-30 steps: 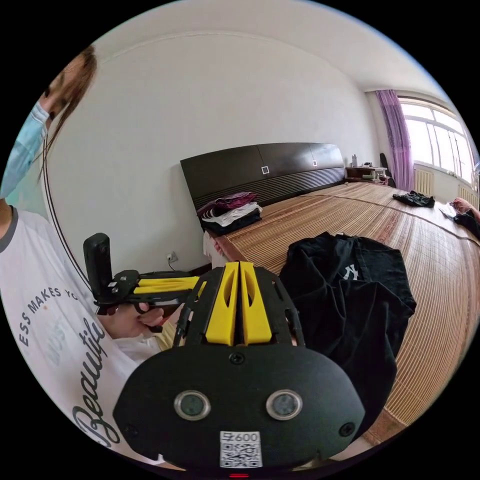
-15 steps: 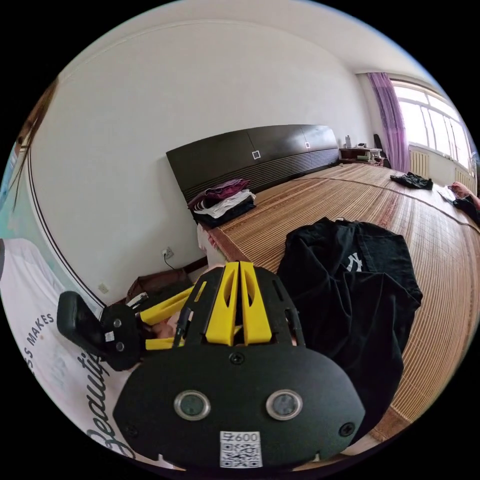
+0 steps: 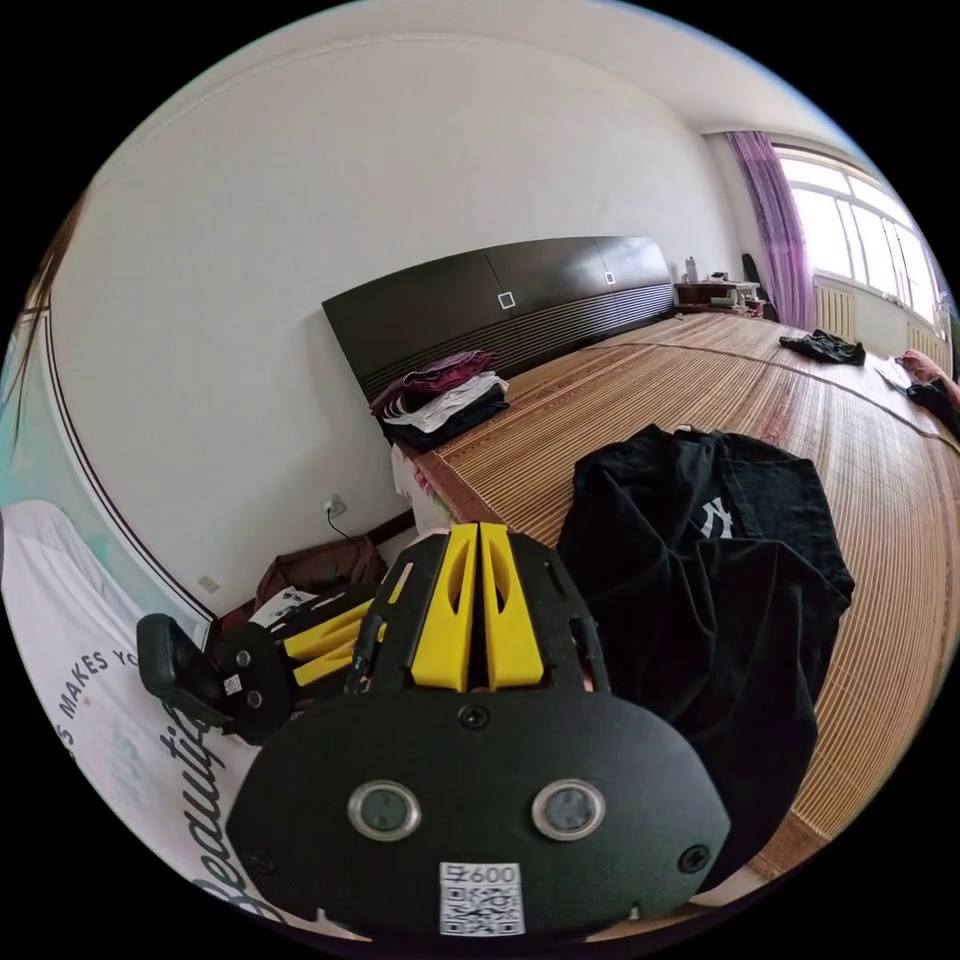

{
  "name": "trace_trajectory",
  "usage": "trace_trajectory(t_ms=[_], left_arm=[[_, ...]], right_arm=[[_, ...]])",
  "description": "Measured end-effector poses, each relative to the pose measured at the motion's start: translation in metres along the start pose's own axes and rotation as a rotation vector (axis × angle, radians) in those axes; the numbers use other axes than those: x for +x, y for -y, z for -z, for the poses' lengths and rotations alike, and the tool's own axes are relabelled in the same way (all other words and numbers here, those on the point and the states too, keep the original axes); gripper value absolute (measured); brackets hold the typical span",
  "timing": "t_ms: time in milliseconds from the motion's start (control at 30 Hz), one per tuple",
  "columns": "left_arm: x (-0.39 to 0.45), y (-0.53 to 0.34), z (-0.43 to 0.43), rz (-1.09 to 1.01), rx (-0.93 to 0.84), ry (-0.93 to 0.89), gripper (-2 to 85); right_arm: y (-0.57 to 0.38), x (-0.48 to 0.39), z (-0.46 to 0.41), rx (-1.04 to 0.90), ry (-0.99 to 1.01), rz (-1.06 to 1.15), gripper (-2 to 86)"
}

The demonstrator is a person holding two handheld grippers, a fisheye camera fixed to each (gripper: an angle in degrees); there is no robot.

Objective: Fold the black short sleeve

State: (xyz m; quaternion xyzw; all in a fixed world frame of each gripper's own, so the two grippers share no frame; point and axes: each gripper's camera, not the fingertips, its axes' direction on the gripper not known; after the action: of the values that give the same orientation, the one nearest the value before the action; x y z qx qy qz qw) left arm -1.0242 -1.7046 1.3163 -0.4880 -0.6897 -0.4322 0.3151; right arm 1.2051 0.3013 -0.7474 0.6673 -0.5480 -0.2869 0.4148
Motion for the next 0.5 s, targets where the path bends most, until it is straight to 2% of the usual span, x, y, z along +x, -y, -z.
trace_trajectory(t_ms=[300,500], left_arm=[[-0.021,-0.007,-0.018,0.083,-0.022,-0.159,5.6],[-0.004,0.006,-0.032,0.109,-0.024,-0.147,7.2]], right_arm=[[-0.012,0.009,-0.004,-0.037,0.025,-0.024,-0.8],[-0.011,-0.006,0.0,-0.046,-0.007,0.006,-0.9]])
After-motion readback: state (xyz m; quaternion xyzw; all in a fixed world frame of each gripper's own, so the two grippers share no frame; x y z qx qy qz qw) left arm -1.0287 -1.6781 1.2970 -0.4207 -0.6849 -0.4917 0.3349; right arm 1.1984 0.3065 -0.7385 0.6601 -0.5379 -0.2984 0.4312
